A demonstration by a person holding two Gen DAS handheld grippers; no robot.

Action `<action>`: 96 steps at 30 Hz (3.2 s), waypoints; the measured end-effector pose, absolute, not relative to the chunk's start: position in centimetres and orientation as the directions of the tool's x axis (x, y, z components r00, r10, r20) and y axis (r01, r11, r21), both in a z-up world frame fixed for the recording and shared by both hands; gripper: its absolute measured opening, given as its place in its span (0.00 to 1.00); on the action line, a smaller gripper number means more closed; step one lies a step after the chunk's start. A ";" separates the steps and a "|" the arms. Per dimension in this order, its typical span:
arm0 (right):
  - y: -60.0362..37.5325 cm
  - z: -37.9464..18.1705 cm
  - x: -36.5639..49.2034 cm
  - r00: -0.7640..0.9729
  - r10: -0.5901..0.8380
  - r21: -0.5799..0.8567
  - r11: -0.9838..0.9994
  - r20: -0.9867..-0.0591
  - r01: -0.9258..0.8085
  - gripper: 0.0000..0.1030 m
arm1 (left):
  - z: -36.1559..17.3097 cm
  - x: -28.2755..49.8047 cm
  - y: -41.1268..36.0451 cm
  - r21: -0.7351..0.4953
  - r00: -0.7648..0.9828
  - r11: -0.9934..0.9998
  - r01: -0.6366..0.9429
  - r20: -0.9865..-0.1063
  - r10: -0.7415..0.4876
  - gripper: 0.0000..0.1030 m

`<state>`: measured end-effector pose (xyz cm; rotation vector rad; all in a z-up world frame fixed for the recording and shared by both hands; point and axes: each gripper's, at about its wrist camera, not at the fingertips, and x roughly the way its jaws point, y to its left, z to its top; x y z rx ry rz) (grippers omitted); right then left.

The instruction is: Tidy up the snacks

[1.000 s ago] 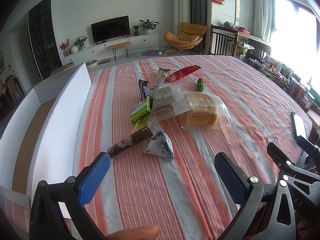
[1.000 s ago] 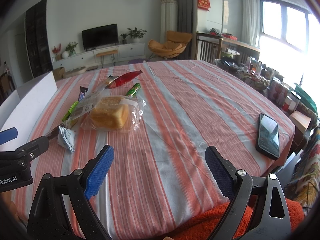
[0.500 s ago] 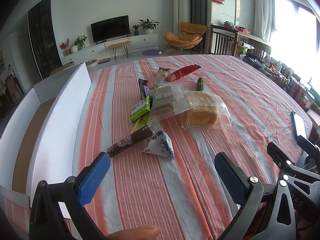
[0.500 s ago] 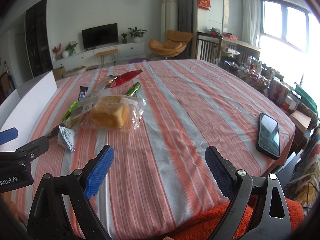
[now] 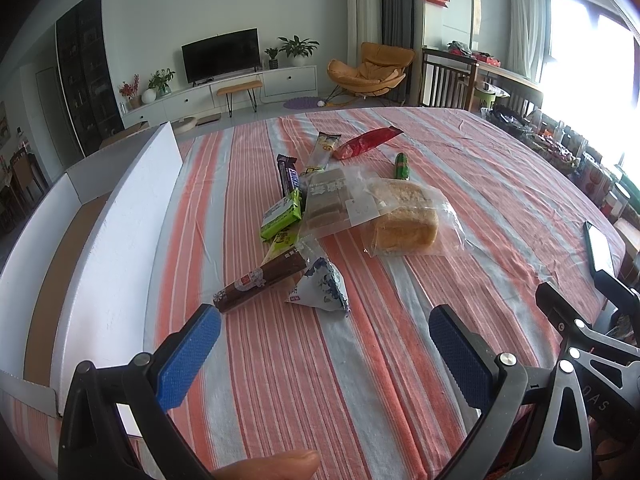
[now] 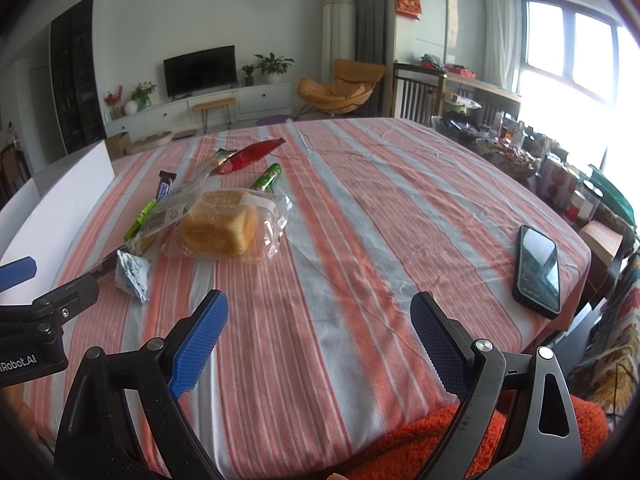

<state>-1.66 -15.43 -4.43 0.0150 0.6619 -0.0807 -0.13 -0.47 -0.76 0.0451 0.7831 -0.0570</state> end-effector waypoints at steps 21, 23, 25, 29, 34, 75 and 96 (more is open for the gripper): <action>-15.4 -4.5 -1.6 0.785 -0.070 -0.012 0.997 -0.616 0.079 0.92 | -1.9 0.4 -0.3 0.021 0.686 0.998 0.064 -0.727 -0.029 1.00; -15.4 -4.5 -1.6 0.785 -0.070 -0.012 0.997 -0.616 0.079 0.92 | -1.9 0.4 -0.3 0.021 0.685 0.998 0.064 -0.728 -0.029 1.00; -15.4 -4.5 -1.6 0.784 -0.070 -0.012 0.997 -0.616 0.079 0.92 | -1.9 0.4 -0.3 0.021 0.685 0.998 0.065 -0.728 -0.029 1.00; -15.4 -4.5 -1.6 0.784 -0.070 -0.012 0.997 -0.617 0.079 0.92 | -2.2 0.5 -0.2 0.024 0.679 0.998 0.063 -0.733 -0.025 1.00; -15.3 -4.6 -1.6 0.783 -0.070 -0.012 0.997 -0.618 0.079 0.92 | -2.9 0.7 0.1 0.020 0.666 0.998 0.057 -0.746 -0.023 1.00; -16.3 -9.9 7.4 0.561 -0.043 0.039 0.990 -0.827 0.133 0.92 | -9.8 3.6 2.3 -0.006 0.492 1.000 -0.002 -0.871 -0.004 1.00; -16.8 -10.3 7.0 0.612 -0.092 0.013 0.986 -0.785 0.166 0.93 | -9.8 3.7 2.7 -0.003 0.492 1.000 0.004 -0.871 -0.004 1.00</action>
